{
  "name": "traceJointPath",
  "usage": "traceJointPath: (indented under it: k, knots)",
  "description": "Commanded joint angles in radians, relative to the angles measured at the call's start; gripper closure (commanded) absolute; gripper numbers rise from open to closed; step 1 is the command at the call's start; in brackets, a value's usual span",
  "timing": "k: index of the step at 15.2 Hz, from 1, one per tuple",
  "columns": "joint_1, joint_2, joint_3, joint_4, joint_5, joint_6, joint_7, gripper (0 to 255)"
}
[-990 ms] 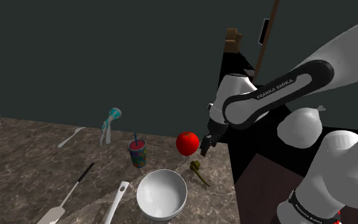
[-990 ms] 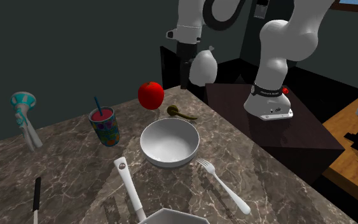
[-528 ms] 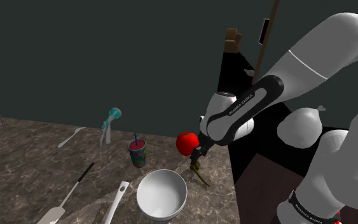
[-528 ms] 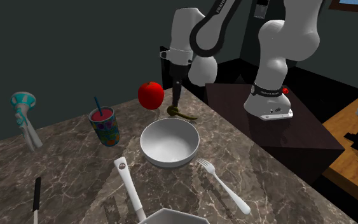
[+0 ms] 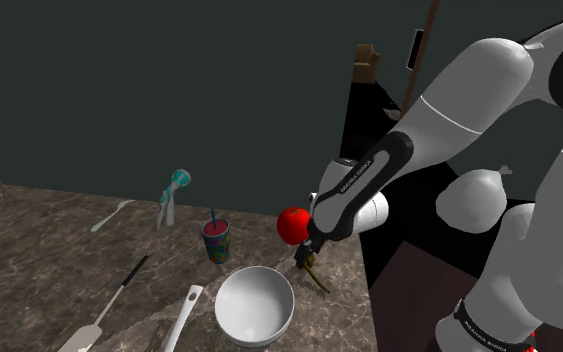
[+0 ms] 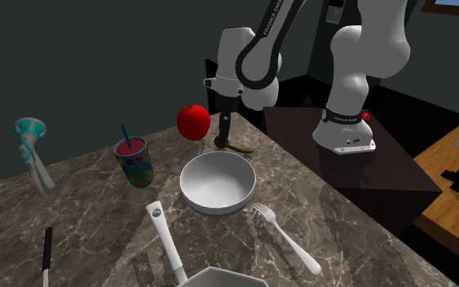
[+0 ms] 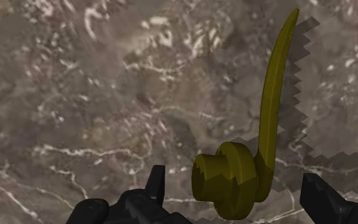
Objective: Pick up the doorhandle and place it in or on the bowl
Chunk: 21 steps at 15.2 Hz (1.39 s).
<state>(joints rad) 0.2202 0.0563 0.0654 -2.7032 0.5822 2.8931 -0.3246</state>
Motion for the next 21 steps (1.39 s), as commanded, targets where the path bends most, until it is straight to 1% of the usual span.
traceJointPath:
  k: [1,6,7,16,21]
  knots:
    - [0.001,0.009,0.004,0.001,0.013,0.009,-0.009,0]
    - [0.001,0.009,0.004,0.001,0.013,0.008,-0.010,0]
    - [0.001,0.009,0.004,0.001,0.013,0.008,-0.009,255]
    - [0.001,0.009,0.004,0.001,0.013,0.008,-0.010,255]
    - [-0.002,-0.078,-0.016,-0.012,-0.097,-0.062,0.086,255]
